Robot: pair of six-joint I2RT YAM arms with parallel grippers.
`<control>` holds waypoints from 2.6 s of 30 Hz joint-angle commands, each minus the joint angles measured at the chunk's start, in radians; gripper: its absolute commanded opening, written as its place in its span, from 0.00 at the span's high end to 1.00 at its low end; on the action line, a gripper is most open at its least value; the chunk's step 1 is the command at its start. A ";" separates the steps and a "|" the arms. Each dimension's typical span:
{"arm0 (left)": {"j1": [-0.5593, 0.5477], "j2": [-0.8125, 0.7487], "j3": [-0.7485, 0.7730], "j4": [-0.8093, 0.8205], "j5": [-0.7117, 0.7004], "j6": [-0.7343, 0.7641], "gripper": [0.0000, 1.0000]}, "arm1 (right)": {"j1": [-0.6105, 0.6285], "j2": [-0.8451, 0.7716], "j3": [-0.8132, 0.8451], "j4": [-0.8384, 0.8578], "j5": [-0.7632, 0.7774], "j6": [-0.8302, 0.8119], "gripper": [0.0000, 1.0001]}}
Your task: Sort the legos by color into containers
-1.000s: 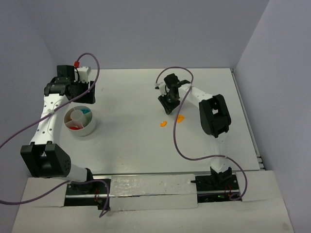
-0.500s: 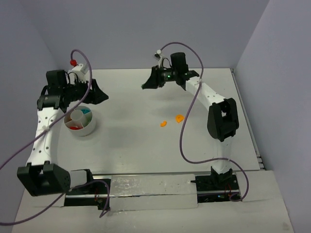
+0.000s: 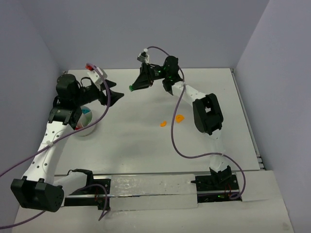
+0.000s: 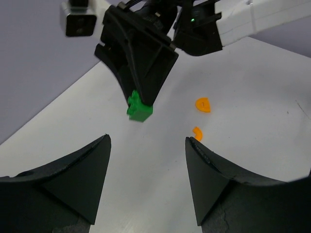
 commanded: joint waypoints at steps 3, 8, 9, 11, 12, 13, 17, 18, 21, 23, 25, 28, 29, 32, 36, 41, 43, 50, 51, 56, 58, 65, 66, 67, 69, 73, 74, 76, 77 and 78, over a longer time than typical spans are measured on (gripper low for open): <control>-0.102 0.025 -0.040 0.191 -0.008 0.093 0.31 | 0.033 -0.032 0.060 0.251 -0.125 0.199 1.00; -0.122 0.004 -0.077 0.202 -0.019 0.194 0.31 | 0.040 -0.060 0.032 0.252 -0.139 0.203 1.00; -0.123 0.001 -0.085 0.216 -0.021 0.200 0.31 | 0.041 -0.063 0.032 0.251 -0.142 0.203 1.00; -0.124 -0.007 -0.101 0.245 -0.027 0.202 0.31 | 0.047 -0.067 0.033 0.250 -0.145 0.203 1.00; -0.125 -0.007 -0.105 0.247 -0.033 0.202 0.31 | 0.050 -0.068 0.036 0.249 -0.146 0.203 1.00; -0.129 -0.008 -0.111 0.248 -0.045 0.205 0.31 | 0.053 -0.069 0.040 0.247 -0.147 0.202 1.00; -0.143 -0.021 -0.139 0.251 -0.089 0.239 0.34 | 0.061 -0.068 0.054 0.241 -0.150 0.200 1.00; -0.146 -0.025 -0.148 0.252 -0.094 0.253 0.34 | 0.062 -0.068 0.055 0.237 -0.150 0.199 1.00; -0.145 -0.034 -0.169 0.264 -0.110 0.263 0.35 | 0.065 -0.068 0.058 0.232 -0.151 0.196 1.00; -0.147 -0.037 -0.173 0.267 -0.109 0.261 0.35 | 0.067 -0.066 0.060 0.227 -0.152 0.195 1.00; -0.149 -0.040 -0.180 0.278 -0.109 0.251 0.36 | 0.068 -0.064 0.066 0.221 -0.153 0.193 1.00; -0.160 -0.041 -0.192 0.286 -0.115 0.242 0.36 | 0.074 -0.060 0.075 0.213 -0.158 0.190 1.00; -0.160 -0.041 -0.197 0.298 -0.118 0.240 0.37 | 0.076 -0.060 0.077 0.212 -0.159 0.190 1.00; -0.164 -0.041 -0.202 0.315 -0.123 0.236 0.38 | 0.079 -0.058 0.083 0.211 -0.162 0.193 1.00; -0.175 -0.032 -0.207 0.333 -0.140 0.238 0.42 | 0.085 -0.057 0.086 0.207 -0.166 0.193 1.00; -0.188 -0.021 -0.205 0.361 -0.166 0.237 0.50 | 0.084 -0.055 0.085 0.206 -0.167 0.193 1.00; -0.192 -0.019 -0.205 0.371 -0.172 0.236 0.53 | 0.087 -0.057 0.087 0.204 -0.169 0.193 1.00; -0.200 -0.004 -0.190 0.348 -0.184 0.240 0.71 | 0.085 -0.059 0.089 0.203 -0.171 0.196 1.00; -0.200 -0.001 -0.188 0.341 -0.188 0.237 0.76 | 0.085 -0.059 0.089 0.203 -0.172 0.196 0.99; -0.201 -0.009 -0.182 0.309 -0.228 0.214 1.00 | 0.082 -0.060 0.092 0.198 -0.168 0.202 0.57; -0.201 -0.022 -0.182 0.281 -0.242 0.207 1.00 | 0.076 -0.063 0.090 0.191 -0.161 0.197 0.30; -0.201 -0.081 -0.105 -0.014 -0.373 0.158 1.00 | 0.005 -0.069 0.094 0.120 -0.133 0.109 0.00; -0.201 -0.076 -0.083 -0.070 -0.384 0.166 1.00 | -0.004 -0.072 0.081 0.114 -0.130 0.099 0.00; -0.196 -0.066 -0.053 -0.143 -0.395 0.176 1.00 | -0.024 -0.075 0.069 0.108 -0.125 0.082 0.00; -0.177 -0.058 0.003 -0.284 -0.422 0.186 1.00 | -0.049 -0.082 0.045 0.098 -0.113 0.065 0.00; -0.104 -0.049 0.054 -0.433 -0.428 0.204 1.00 | -0.077 -0.104 0.011 -0.007 -0.084 0.015 0.00; -0.081 -0.037 0.081 -0.490 -0.429 0.209 1.00 | -0.083 -0.115 0.004 -0.079 -0.069 -0.018 0.00; -0.056 -0.020 0.127 -0.561 -0.436 0.209 1.00 | -0.089 -0.134 -0.007 -0.190 -0.043 -0.078 0.00; -0.046 -0.011 0.136 -0.593 -0.452 0.202 1.00 | -0.094 -0.146 -0.012 -0.306 -0.015 -0.157 0.00; -0.030 -0.002 0.147 -0.620 -0.469 0.190 1.00 | -0.099 -0.163 -0.008 -0.451 0.018 -0.259 0.00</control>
